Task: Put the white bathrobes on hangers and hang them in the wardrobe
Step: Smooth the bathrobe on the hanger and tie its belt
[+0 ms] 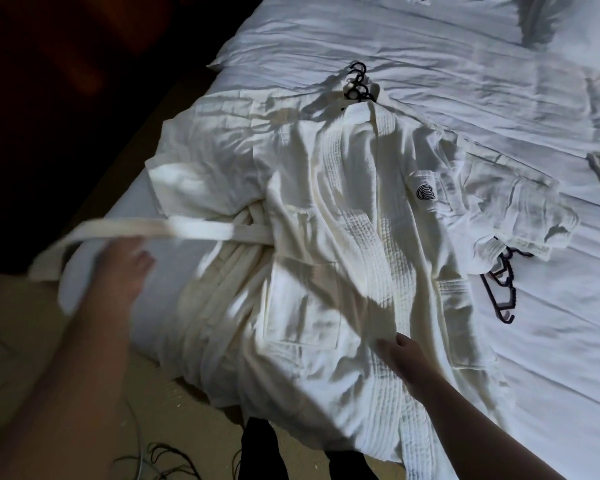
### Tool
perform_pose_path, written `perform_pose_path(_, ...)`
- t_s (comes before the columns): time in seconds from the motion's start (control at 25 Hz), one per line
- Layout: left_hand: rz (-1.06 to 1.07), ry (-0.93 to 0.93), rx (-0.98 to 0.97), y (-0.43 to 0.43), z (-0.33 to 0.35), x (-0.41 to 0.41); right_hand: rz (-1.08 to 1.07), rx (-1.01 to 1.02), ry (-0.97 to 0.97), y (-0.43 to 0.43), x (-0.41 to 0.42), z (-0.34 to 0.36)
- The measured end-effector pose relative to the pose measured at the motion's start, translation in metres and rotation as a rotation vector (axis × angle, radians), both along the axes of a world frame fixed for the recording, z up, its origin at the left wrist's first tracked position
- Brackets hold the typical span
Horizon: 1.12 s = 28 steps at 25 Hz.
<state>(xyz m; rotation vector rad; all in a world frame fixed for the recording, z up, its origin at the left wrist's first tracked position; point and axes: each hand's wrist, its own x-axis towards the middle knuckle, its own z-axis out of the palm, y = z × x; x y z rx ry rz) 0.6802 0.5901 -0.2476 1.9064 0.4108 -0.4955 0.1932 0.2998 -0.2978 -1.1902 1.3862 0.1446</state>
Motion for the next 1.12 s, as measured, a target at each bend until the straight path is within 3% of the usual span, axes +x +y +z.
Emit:
perform_pose_path(0.04,-0.158,0.034,0.115,-0.019,-0.011,-0.035,-0.011,0.011,-0.022,-0.002,0.004,0.002)
perform_pose_path(0.12,-0.451,0.116,0.107,-0.049,-0.019,-0.116,-0.057,0.032,-0.088,-0.007,0.014,0.005)
perform_pose_path(0.2,-0.561,0.213,-0.036,-0.086,-0.028,-0.184,-0.116,0.011,-0.151,-0.016,0.027,0.009)
perform_pose_path(0.28,-0.648,0.184,-0.021,-0.109,-0.032,-0.216,-0.112,-0.037,-0.179,-0.025,0.04,0.012)
perform_pose_path(0.36,-0.637,0.169,0.07,-0.112,-0.036,-0.211,-0.061,-0.062,-0.16,-0.03,0.047,0.018)
perform_pose_path(0.52,-0.462,0.154,0.176,-0.092,-0.037,-0.187,-0.17,-0.276,-0.005,-0.036,0.044,0.012)
perform_pose_path(0.68,-0.525,0.174,0.097,-0.094,-0.035,-0.189,-0.139,0.13,-0.172,-0.03,0.053,0.017)
perform_pose_path(0.84,-0.487,0.079,0.323,-0.093,-0.04,-0.18,-0.149,-0.173,0.038,-0.038,0.056,0.013)
perform_pose_path(1.0,-0.603,0.032,0.168,-0.115,-0.029,-0.182,-0.072,-0.054,-0.04,-0.046,0.069,0.023)
perform_pose_path(1.12,-0.638,-0.08,0.272,-0.119,-0.028,-0.166,-0.167,-0.142,-0.042,-0.062,0.075,0.023)
